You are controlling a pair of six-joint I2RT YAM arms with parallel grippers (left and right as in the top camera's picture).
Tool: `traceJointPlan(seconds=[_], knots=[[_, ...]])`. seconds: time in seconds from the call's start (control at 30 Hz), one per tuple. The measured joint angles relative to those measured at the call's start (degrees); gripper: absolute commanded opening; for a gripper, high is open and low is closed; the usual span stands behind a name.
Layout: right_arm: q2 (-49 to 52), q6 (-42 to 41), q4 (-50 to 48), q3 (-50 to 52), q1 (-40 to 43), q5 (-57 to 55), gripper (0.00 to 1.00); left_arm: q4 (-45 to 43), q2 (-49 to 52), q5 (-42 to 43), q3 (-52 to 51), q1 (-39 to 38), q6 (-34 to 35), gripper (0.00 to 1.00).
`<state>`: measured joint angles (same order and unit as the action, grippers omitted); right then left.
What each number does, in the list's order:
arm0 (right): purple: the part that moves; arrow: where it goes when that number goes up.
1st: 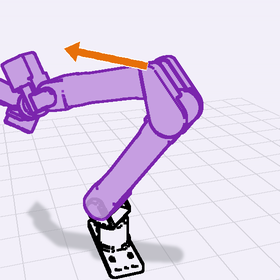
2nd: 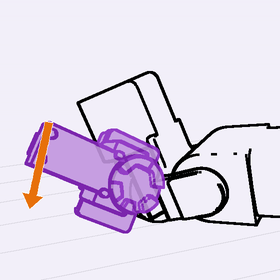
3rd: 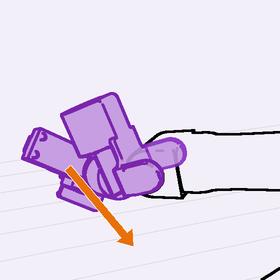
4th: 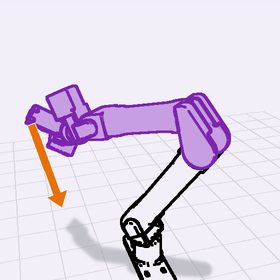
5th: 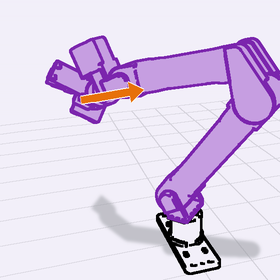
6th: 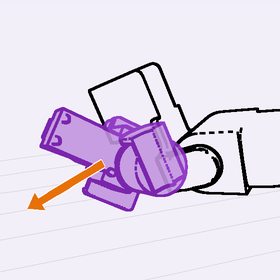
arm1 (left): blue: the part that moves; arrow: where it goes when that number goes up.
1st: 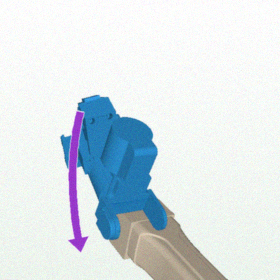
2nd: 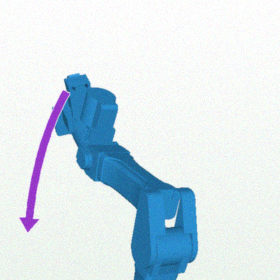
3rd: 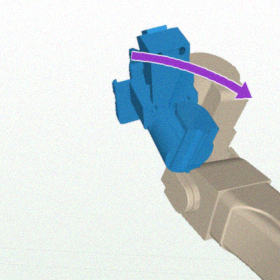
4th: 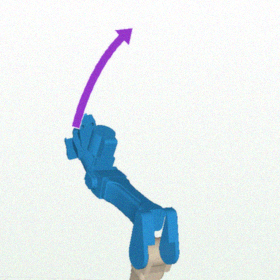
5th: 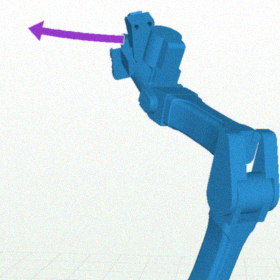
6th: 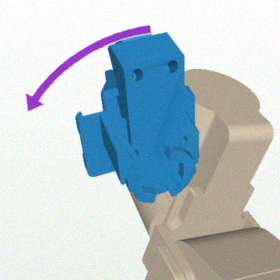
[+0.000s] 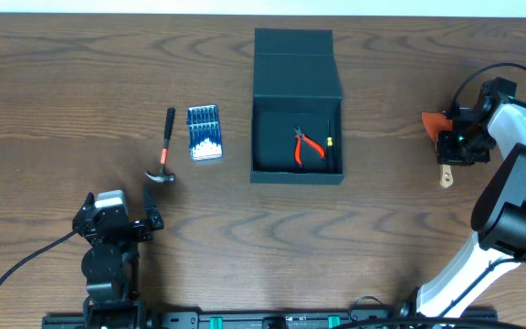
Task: Pack container
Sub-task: 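Lift the orange scraper with the right gripper and carry it over the box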
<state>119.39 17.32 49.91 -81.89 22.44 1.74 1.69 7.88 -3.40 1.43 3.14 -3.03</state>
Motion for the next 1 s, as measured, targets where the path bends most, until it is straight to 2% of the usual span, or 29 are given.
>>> traceJointPlan(seconds=[0.2,0.37,0.5,0.83,1.0], knots=[[0.5,-1.5,2.1,-1.3,-1.2,1.5,0.01,0.0,0.0,0.0,0.0,0.0,0.0,0.99],[3.0,-2.7,7.3,-6.4,-5.3,3.0,0.01,0.0,0.0,0.0,0.0,0.0,0.0,0.99],[4.3,-4.3,11.9,-14.1,-9.0,3.8,0.01,0.0,0.0,0.0,0.0,0.0,0.0,0.99],[4.4,-7.2,23.5,-40.7,-18.6,4.2,0.01,0.0,0.0,0.0,0.0,0.0,0.0,0.98],[4.4,-8.4,26.6,-47.3,-24.6,4.1,0.01,0.0,0.0,0.0,0.0,0.0,0.0,0.99]])
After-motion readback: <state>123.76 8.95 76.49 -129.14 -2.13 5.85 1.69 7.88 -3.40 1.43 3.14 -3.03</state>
